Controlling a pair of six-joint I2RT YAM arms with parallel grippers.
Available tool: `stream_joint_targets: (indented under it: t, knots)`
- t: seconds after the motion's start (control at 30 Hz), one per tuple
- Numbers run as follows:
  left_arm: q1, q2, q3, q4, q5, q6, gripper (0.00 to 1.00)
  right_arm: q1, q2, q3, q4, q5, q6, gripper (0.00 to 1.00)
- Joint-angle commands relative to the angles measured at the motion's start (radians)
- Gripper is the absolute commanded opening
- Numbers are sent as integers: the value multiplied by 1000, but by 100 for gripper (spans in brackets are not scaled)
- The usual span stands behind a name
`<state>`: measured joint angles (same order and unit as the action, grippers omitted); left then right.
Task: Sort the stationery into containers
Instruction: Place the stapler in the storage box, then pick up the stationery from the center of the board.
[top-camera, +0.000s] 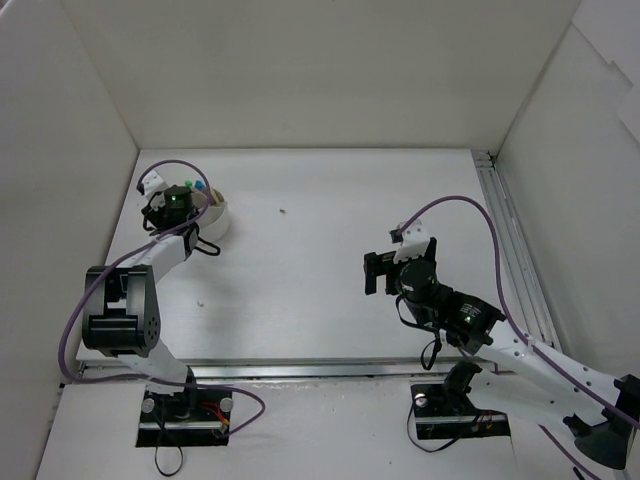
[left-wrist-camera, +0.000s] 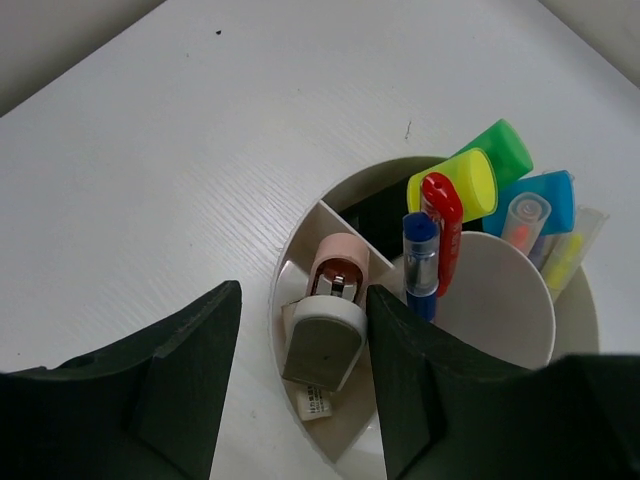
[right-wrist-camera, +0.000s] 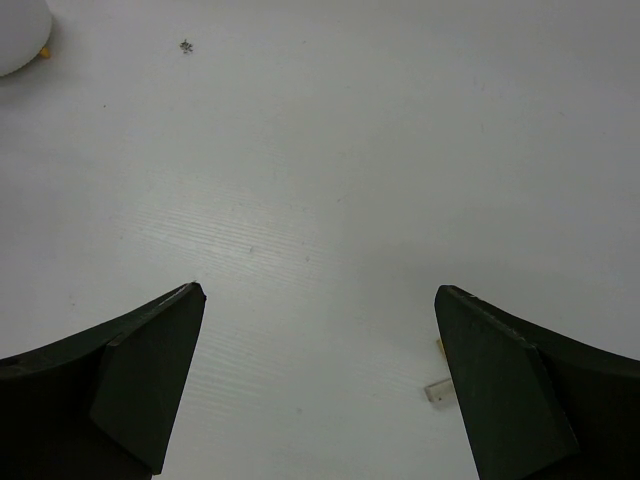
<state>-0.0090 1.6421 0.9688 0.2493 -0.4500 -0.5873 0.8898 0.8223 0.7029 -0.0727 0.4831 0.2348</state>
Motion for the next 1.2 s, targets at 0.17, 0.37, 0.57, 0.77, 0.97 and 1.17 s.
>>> stream_joint_targets:
  t: [0.17, 0.37, 0.57, 0.77, 0.97, 1.17]
  knots:
    - [-2, -159, 8, 10, 91, 0, 62, -5, -3, 9, 40, 11, 18, 98]
    - [-2, -235, 7, -19, 117, 35, 72, -6, 0, 10, 40, 5, 23, 98]
    - [-2, -319, -18, -58, 166, 37, 82, -5, 17, 9, 27, 61, 75, 98]
    - [-2, -448, -12, -189, 353, 75, 99, -87, 64, 20, -79, 92, 269, 98]
    - [-48, -660, -119, -219, 500, 113, 99, -307, 170, 17, -260, -49, 474, 98]
    - [-97, -769, -182, -226, 645, 138, 99, -495, 290, -26, -266, -245, 518, 98]
